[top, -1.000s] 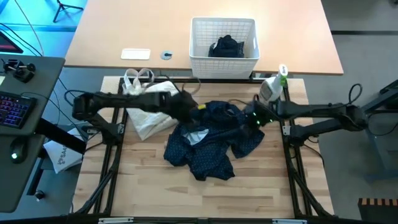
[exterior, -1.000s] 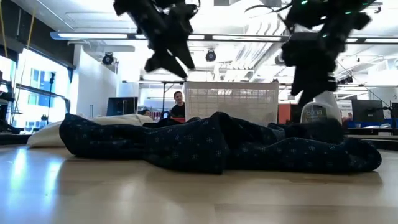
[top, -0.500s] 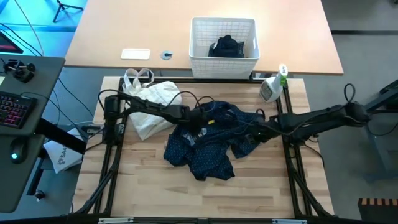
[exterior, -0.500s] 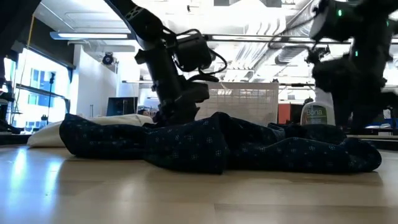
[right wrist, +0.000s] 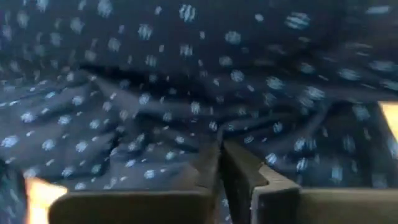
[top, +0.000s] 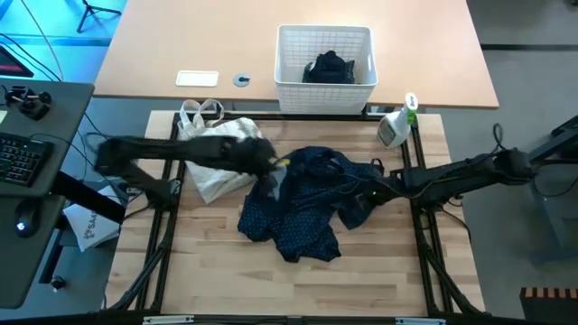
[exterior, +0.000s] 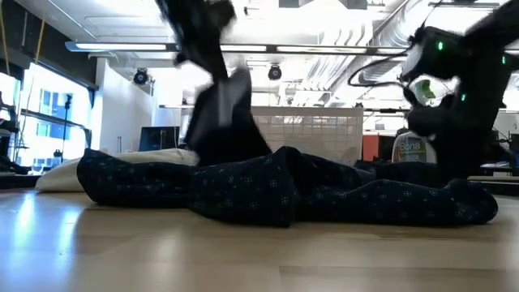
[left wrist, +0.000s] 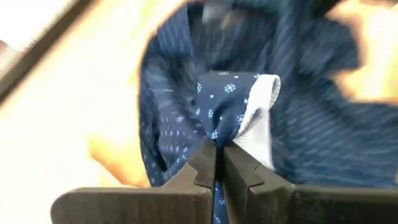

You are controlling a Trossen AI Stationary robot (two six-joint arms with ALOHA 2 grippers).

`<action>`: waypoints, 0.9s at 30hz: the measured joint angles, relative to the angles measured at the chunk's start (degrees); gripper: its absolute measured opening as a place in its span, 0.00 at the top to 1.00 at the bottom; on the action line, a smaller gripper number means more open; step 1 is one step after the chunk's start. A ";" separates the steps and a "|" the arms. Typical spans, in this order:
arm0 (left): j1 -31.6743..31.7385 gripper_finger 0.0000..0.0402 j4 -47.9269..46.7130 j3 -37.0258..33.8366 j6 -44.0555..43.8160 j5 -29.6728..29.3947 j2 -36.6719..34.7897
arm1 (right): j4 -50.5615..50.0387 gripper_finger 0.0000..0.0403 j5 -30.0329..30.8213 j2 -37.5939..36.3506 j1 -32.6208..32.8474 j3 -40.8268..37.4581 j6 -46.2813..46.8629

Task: Fold Laundry from Bin
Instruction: Fold the blue polo shirt

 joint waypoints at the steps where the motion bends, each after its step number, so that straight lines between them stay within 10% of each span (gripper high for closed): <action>1: -0.11 1.00 -0.73 0.19 -0.46 -0.16 -3.00 | -4.37 0.97 -0.02 -0.86 0.41 2.29 -0.70; 9: -4.14 1.00 -0.33 4.32 -3.82 1.19 -24.32 | -38.12 0.99 -7.13 -8.40 5.30 30.60 -11.07; 15: -7.48 1.00 16.78 7.52 -3.68 14.60 -33.26 | -32.93 1.00 -22.47 -11.15 8.40 49.97 -11.44; 22: -9.31 1.00 16.20 7.70 2.90 5.86 -36.02 | -32.98 0.99 -1.35 -8.99 8.07 55.91 -22.01; 27: -9.29 1.00 4.95 7.53 -1.96 -1.95 -35.54 | -28.85 0.85 -2.84 -2.91 0.26 47.81 -29.78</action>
